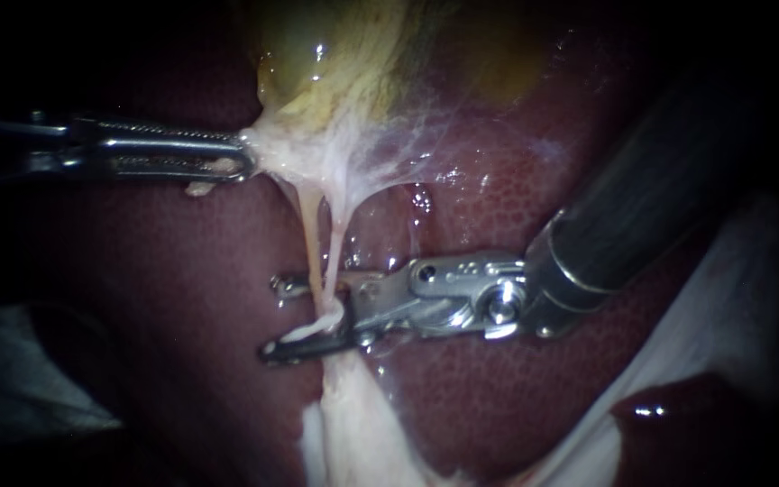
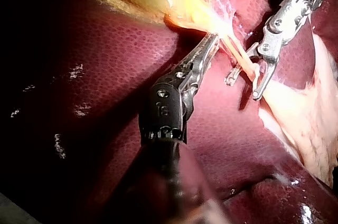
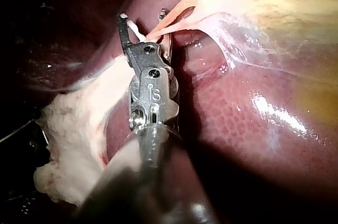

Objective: Clipping first clip left tube

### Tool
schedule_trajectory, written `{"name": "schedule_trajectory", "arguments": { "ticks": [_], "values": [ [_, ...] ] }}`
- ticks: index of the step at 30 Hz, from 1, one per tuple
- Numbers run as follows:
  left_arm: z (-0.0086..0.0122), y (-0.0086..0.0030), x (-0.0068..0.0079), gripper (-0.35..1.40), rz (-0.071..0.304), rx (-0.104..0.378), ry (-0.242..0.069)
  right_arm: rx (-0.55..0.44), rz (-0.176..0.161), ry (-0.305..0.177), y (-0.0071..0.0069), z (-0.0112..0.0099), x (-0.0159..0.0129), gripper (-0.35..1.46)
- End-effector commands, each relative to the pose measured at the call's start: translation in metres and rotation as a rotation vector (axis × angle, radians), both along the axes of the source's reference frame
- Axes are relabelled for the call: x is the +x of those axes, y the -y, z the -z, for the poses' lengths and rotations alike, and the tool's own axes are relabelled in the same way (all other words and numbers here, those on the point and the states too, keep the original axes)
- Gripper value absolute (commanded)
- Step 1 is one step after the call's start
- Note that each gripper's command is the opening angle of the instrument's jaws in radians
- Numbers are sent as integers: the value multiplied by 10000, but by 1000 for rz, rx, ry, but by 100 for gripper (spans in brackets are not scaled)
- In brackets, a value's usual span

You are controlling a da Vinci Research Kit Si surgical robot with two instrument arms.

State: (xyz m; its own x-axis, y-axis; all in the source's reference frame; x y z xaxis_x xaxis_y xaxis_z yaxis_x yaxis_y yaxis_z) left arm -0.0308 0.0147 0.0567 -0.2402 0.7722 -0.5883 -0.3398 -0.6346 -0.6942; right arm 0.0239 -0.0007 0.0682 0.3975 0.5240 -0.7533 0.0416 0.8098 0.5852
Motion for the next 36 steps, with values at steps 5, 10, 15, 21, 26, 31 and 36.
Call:
{"name": "schedule_trajectory", "arguments": {
  "ticks": [5,10,15,21,26,31,36],
  "values": [
    [1,-1,2,-35,-2,1,2,13,2,-3,-12,10,-24,50],
    [1,-1,2,-35,-2,1,2,14,9,-9,-18,14,-52,50],
    [1,-1,2,-35,-2,1,2,16,16,-12,-20,13,-76,50],
    [1,-1,2,-35,-2,1,2,16,15,-12,-22,17,-96,50],
    [1,-1,2,-35,-2,1,2,20,12,-11,-28,24,-108,50],
    [1,-1,2,-35,-2,1,2,21,12,-11,-30,27,-117,50],
    [1,-1,2,-35,-2,1,2,22,13,-12,-29,29,-118,50]
  ]
}}
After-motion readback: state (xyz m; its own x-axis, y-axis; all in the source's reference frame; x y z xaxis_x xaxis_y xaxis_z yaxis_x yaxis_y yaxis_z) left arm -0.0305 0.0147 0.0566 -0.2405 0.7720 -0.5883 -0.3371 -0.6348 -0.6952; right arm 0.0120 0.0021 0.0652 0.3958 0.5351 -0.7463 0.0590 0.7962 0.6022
